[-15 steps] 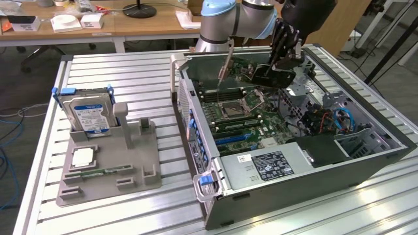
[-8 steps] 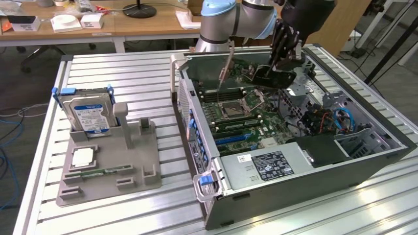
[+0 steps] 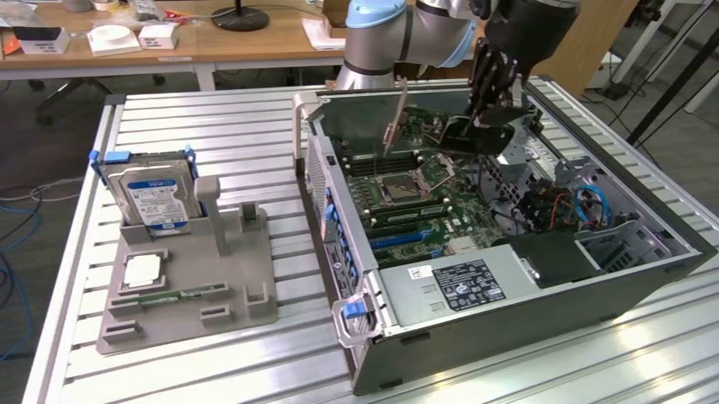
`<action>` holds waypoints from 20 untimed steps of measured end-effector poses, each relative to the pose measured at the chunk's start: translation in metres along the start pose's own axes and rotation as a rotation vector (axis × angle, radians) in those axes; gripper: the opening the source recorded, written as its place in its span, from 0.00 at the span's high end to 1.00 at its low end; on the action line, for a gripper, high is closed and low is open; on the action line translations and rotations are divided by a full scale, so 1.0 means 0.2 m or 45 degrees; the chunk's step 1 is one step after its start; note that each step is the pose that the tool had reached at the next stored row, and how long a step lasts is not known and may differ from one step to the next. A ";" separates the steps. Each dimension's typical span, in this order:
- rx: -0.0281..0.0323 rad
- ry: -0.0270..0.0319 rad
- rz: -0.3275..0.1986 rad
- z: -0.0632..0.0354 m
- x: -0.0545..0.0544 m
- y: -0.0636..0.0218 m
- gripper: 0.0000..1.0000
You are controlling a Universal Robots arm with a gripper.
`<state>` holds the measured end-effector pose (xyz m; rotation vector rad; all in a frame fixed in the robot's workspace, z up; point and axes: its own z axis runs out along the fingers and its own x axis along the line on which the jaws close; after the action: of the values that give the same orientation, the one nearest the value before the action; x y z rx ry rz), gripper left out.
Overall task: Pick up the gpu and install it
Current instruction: 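Insert the gpu into the slot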
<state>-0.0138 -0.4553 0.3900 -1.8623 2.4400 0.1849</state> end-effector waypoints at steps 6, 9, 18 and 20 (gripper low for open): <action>0.0085 0.0008 -0.019 0.009 0.00 -0.004 0.74; 0.0077 0.0012 -0.027 0.009 0.00 -0.004 0.74; 0.0054 0.0045 -0.160 0.024 0.00 -0.005 0.74; 0.0090 0.0042 -0.179 0.028 0.00 -0.006 0.74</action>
<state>-0.0130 -0.4553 0.3844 -2.0226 2.2972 0.1650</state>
